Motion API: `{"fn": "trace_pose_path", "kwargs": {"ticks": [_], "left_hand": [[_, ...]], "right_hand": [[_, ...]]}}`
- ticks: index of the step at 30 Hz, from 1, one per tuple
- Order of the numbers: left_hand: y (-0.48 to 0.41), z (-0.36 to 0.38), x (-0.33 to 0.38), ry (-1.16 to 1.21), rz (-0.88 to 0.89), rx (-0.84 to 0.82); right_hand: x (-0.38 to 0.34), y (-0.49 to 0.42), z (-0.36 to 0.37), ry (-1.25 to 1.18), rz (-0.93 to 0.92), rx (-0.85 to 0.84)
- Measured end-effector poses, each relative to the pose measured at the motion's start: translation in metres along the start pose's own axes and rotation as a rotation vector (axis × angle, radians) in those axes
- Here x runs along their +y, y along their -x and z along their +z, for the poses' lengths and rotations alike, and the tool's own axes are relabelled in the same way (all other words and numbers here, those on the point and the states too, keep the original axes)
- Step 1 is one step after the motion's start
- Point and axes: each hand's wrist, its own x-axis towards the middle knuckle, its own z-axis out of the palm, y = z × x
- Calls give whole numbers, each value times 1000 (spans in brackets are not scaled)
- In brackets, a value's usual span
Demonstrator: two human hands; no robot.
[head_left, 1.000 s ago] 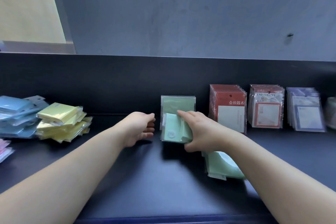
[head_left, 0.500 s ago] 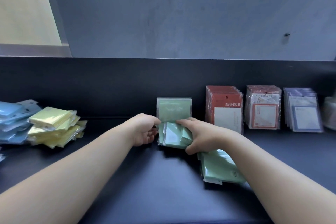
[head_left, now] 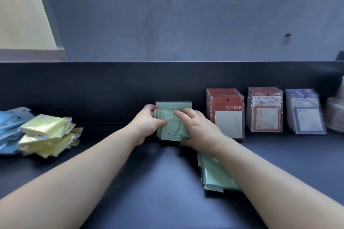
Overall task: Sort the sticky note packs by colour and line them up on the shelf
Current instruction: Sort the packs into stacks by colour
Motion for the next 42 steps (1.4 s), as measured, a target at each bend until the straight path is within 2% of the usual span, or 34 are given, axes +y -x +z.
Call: {"fn": "trace_pose_path", "kwargs": {"ticks": [9,12,16,20,24,29,31,36,39,42], "left_hand": [[-15,-7,-19,-315,265,44],[-16,-6,-22,-463,306,153],[-5,1,-23,-430,231,267],[1,11,-26,-431,164,181],[-1,15,-27,-510,181,205],[-1,15,-28,-564,172,216],[0,13,-27,-561,158,216],[2,6,-27,-573,115,205],[4,4,-28,-561,144,207],[4,3,-28,-531,177,213]], "right_hand": [[5,-7,5,274,-49,138],[4,-11,3,356,-52,137],[0,-18,1,400,-29,122],[-1,-27,8,345,18,117],[3,-26,11,240,31,73],[-4,-17,-2,164,6,100],[-14,-14,-5,124,-44,48],[-33,-5,-5,-39,-71,-278],[-23,3,-28,-133,17,-308],[-7,17,-53,-24,66,-326]]}}
